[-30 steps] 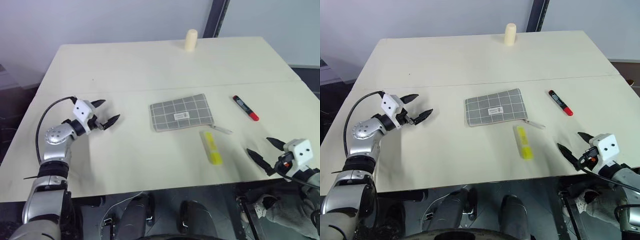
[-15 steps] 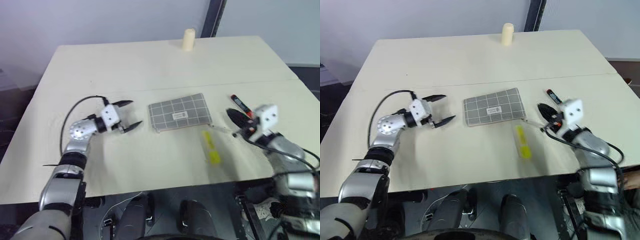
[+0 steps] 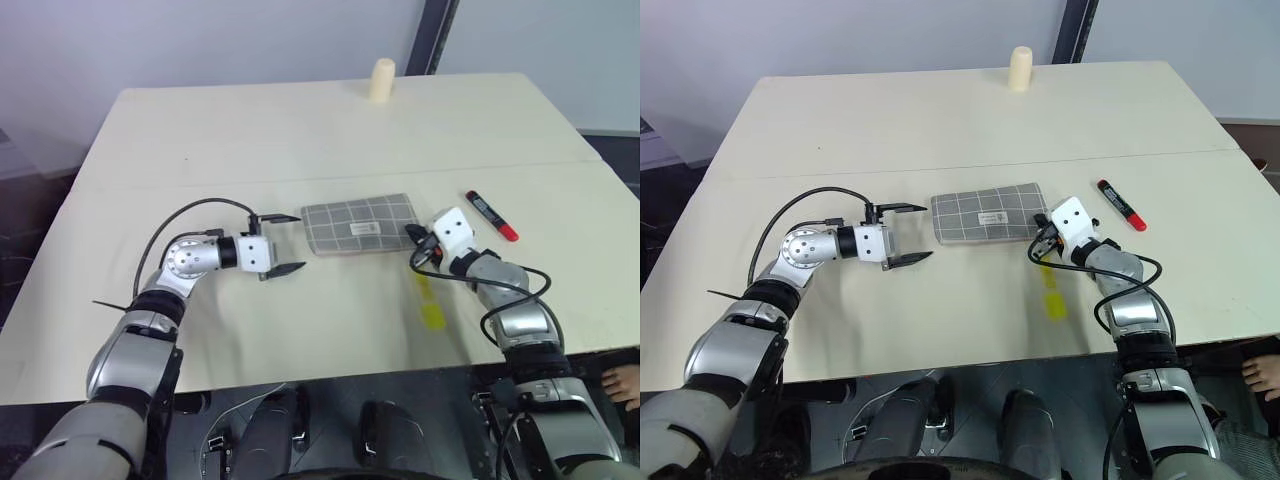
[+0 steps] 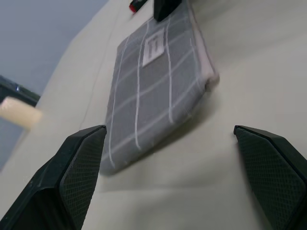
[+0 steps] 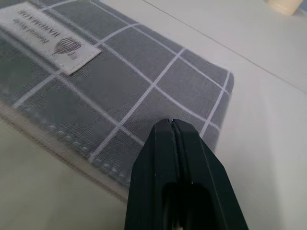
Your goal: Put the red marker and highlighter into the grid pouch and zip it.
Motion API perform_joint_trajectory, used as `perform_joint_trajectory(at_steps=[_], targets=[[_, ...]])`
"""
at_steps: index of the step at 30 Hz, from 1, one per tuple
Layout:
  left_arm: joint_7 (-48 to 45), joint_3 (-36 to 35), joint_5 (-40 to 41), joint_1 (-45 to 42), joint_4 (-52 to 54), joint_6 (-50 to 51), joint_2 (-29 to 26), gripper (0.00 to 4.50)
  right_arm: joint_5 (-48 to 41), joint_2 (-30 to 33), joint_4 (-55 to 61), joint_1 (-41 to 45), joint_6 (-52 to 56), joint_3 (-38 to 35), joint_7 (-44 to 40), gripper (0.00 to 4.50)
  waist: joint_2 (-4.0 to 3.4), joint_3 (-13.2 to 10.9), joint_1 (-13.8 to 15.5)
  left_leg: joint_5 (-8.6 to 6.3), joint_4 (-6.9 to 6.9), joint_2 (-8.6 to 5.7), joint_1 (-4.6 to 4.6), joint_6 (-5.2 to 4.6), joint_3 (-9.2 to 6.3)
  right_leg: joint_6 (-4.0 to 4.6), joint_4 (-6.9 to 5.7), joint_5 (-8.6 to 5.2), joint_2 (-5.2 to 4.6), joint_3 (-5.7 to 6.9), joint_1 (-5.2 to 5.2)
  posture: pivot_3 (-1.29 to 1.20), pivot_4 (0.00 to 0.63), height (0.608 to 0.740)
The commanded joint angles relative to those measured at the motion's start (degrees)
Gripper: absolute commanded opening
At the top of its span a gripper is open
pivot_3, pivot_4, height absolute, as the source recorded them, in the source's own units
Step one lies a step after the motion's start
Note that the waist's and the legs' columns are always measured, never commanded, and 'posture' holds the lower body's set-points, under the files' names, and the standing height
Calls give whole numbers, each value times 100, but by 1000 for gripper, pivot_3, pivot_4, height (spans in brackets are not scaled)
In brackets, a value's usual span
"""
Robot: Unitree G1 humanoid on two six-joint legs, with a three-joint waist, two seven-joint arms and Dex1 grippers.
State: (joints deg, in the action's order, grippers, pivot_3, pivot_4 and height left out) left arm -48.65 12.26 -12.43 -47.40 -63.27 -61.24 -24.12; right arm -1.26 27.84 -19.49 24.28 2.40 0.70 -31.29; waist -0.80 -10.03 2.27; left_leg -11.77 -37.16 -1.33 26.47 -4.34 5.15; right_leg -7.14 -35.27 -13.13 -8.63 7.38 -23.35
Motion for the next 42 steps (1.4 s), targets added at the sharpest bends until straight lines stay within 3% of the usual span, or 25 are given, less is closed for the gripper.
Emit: perform_joint_trajectory(at_steps=[1,12,15,22,28,31,38,42], targets=[[291,227,-296,-33,-84,-184,97,4500,40,110,52,-20,-8,-103,54,50,0,0,-3,0,0,0,0,0,0,-1,0,0,0,0,0,0,150,740],[1008,495,-737,-381,-472,38,477,4500,-100,121,552,-319,168,-172,-67,50,1,1,1,-1,-5,0,0,-1,-2,-4,0,2,1,1,4,0,150,740],[1031,575,-778,-374,-537,72,557,3659,-101,109,611,-346,197,-184,-64,0,1,1,-5,-1,-5,0,0,-2,-2,-4,-1,2,1,1,3,0,150,740],[880,534,-617,-328,-601,241,670,101,-122,115,785,-438,262,-217,-66,0,-1,5,-8,-2,-6,1,-2,-3,-3,-4,0,2,-1,1,5,0,150,740],[570,295,-208,-329,-567,444,659,37,-367,66,874,-411,347,-331,-154,0,0,4,-21,-2,-6,1,-2,-4,-2,-4,0,2,0,1,5,0,150,740],[374,138,55,-315,-485,535,694,0,-628,59,1000,-378,449,-503,-203,935,0,4,-26,-2,-6,1,-1,-5,-2,-4,0,2,0,1,2,0,150,740],[-68,-229,690,-233,-172,785,765,0,-1019,273,1936,-594,936,-803,-337,4478,1,3,-19,-2,-5,3,4,-5,-2,-4,0,2,-1,2,-2,0,150,740],[-144,-361,894,-193,51,908,718,0,-1254,493,2615,-921,1499,-931,-425,4478,3,1,-12,-3,-6,3,7,-5,-2,-4,1,2,-4,1,-3,0,150,740]])
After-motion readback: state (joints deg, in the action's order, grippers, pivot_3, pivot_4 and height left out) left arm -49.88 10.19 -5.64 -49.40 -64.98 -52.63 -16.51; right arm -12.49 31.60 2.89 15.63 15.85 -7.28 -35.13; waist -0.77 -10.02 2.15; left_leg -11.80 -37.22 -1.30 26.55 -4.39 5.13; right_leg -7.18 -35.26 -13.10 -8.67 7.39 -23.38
